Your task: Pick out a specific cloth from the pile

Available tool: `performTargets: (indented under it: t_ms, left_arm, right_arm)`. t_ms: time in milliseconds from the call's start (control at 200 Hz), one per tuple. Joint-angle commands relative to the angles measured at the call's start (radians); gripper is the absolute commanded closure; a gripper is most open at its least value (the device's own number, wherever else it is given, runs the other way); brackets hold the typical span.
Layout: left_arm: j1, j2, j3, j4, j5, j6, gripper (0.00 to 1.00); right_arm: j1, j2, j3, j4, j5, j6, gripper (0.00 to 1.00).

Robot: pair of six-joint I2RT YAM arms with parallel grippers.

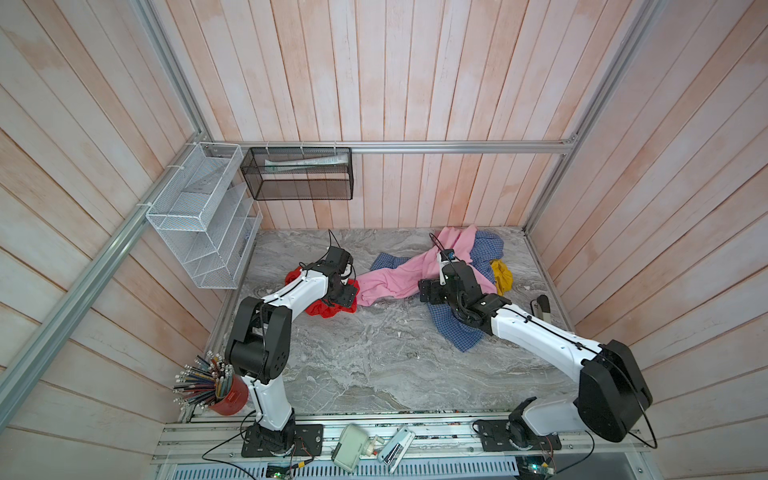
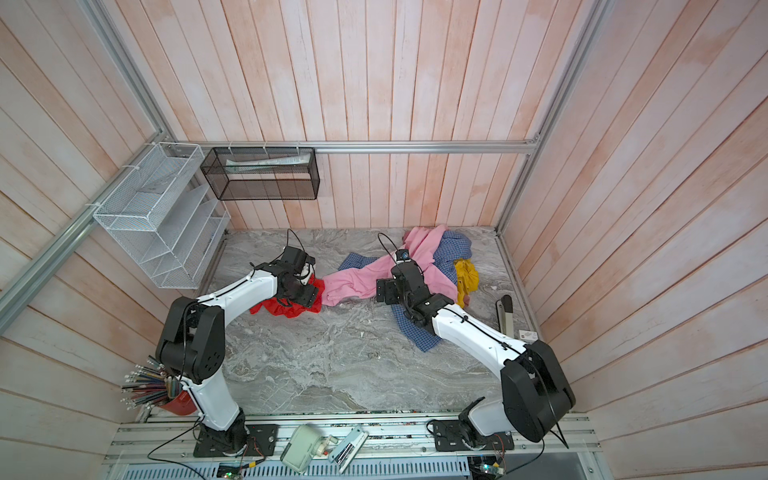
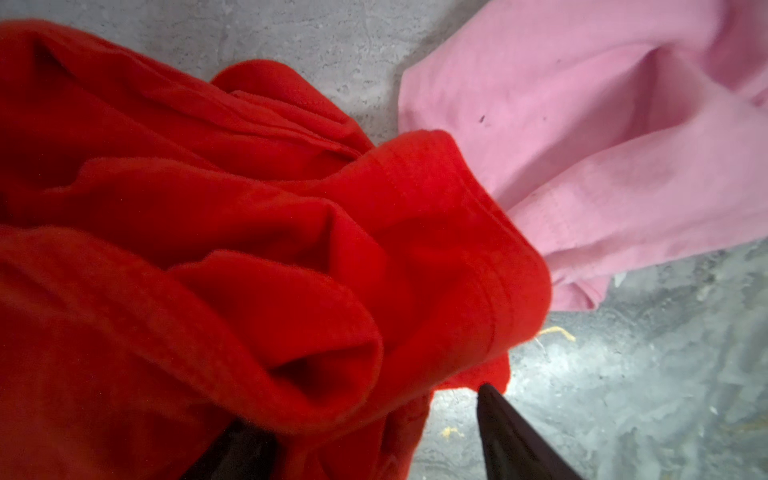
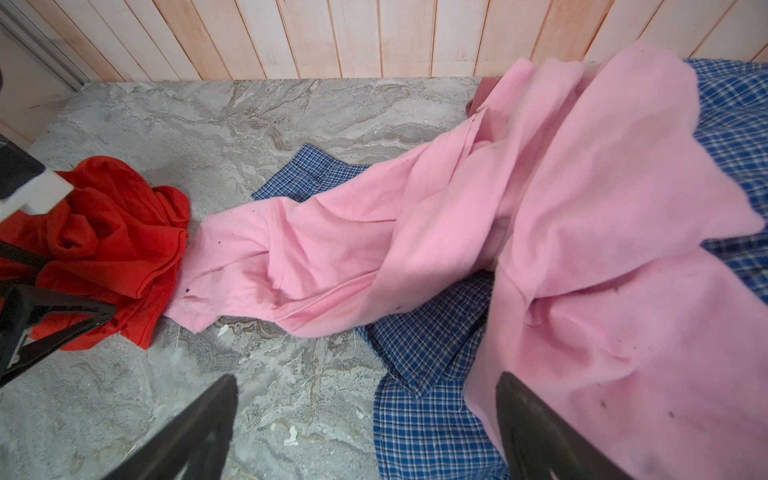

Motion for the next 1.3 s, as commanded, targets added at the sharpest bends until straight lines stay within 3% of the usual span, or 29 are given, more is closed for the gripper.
performTargets:
  t_ms: [0,210,425,500,805,1085,1295]
  left_arm:
    - [-0.033,0.042,-0.001,-0.017,-0.022,0.006,0.24]
    - [-0.065,0.112,-0.01,-0.023,-0.073,-0.014,0.22]
    - [-0.065,0.144,-0.02,-0.018,-0.091,-0.032,0.3]
    - [-0.065,0.144,-0.024,-0.016,-0.093,-0.031,0.4]
    - [-0.03,0.095,-0.032,0.0,-0.1,-0.054,1.0]
    - [0.08,-0.077,0.051,-0.013,-0.076,-0.056,1.0]
    - [0.153,-0.109,0.208,-0.021,-0.105,-0.006,1.0]
  right_arm:
    - [-0.003,0.014,0.009,-0.038,0.001,0.002,0.03]
    - [-0.003,-0.003,0.003,-0.042,0.013,0.0,0.03]
    - [-0.004,-0.012,0.001,-0.048,0.026,-0.011,0.03]
    - [-0.004,-0.015,-0.002,-0.049,0.029,-0.012,0.03]
    - [-0.004,-0.029,-0.011,-0.049,0.034,-0.012,0.03]
    - [-0.003,-0.032,-0.009,-0.042,0.035,-0.013,0.03]
    - [-0.003,-0.027,-0.002,-0.037,0.025,-0.014,0.03]
